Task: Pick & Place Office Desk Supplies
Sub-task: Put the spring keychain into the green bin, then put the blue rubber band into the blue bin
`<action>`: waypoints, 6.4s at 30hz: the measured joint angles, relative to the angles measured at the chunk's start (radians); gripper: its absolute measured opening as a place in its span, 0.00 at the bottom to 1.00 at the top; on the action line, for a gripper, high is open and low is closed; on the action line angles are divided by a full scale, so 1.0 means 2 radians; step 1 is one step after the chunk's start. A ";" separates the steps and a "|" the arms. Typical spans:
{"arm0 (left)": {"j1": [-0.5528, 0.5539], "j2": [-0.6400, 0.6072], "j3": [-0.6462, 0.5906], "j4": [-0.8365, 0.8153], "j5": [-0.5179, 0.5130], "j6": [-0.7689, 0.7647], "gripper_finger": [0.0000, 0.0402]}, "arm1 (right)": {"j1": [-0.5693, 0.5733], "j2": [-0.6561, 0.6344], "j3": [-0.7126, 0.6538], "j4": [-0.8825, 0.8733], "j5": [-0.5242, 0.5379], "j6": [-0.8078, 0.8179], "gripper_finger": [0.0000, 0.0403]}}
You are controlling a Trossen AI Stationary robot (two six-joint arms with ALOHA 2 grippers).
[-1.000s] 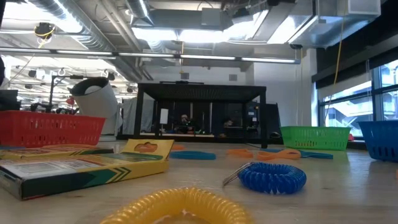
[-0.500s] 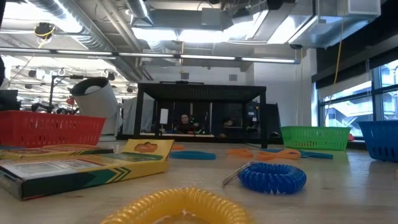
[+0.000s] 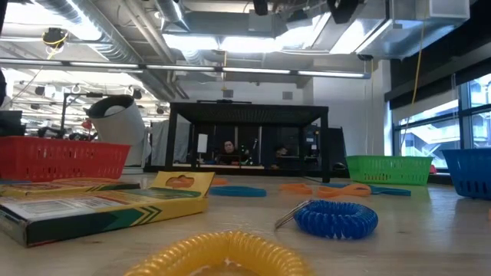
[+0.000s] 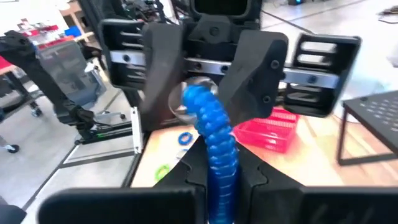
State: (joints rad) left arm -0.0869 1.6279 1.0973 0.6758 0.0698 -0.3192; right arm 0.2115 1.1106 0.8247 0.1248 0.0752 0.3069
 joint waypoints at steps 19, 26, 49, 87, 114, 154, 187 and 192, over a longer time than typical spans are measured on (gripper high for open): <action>0.032 0.000 0.000 -0.056 0.001 0.089 0.56 | -0.049 -0.108 0.000 -0.245 0.005 0.063 0.06; 0.040 0.000 0.000 -0.080 0.001 0.088 0.56 | -0.088 -0.134 0.000 -0.415 0.098 0.136 0.06; 0.041 0.000 0.000 -0.079 0.001 0.088 0.56 | -0.313 0.046 0.000 -0.546 0.163 0.234 0.10; 0.041 0.000 0.000 -0.079 0.001 0.088 0.56 | -0.374 0.178 0.000 -0.475 0.142 0.262 0.26; 0.041 0.000 0.000 -0.079 0.001 0.088 0.56 | -0.237 -0.055 0.000 -0.462 0.164 0.263 0.39; 0.026 0.000 0.000 -0.078 0.002 0.046 0.56 | -0.019 0.184 0.000 -0.354 -0.050 0.249 0.48; 0.008 0.000 0.000 -0.078 -0.026 0.013 0.56 | -0.027 0.280 0.002 -0.369 -0.026 0.098 0.34; 0.008 0.000 0.000 -0.078 -0.026 0.013 0.56 | -0.028 0.281 0.002 -0.362 -0.031 0.094 0.12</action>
State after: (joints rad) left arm -0.0715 1.6283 1.0973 0.5198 0.0177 -0.2939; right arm 0.1562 1.6718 0.8284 -0.5999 0.0129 0.4950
